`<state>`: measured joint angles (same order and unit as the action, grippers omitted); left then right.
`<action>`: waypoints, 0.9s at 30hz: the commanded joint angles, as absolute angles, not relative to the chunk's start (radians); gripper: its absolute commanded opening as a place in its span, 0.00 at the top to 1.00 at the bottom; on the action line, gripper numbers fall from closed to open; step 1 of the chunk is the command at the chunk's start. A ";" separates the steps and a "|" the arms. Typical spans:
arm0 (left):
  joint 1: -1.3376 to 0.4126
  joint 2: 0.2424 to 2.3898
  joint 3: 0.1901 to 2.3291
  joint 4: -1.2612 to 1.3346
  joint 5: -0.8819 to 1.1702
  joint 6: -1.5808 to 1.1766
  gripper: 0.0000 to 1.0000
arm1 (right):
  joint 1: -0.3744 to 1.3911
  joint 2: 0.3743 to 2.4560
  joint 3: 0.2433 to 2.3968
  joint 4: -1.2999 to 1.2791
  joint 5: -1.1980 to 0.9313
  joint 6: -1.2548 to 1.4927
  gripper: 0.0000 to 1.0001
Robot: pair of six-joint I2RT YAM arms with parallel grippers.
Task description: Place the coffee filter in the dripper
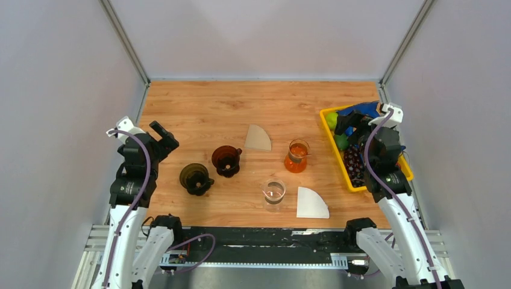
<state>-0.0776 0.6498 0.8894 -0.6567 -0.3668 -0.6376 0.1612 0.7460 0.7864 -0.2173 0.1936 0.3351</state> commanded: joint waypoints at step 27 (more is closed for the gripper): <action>-0.149 0.948 0.756 -0.418 0.014 -0.612 0.00 | 0.159 0.895 0.827 -0.222 -0.382 0.284 0.00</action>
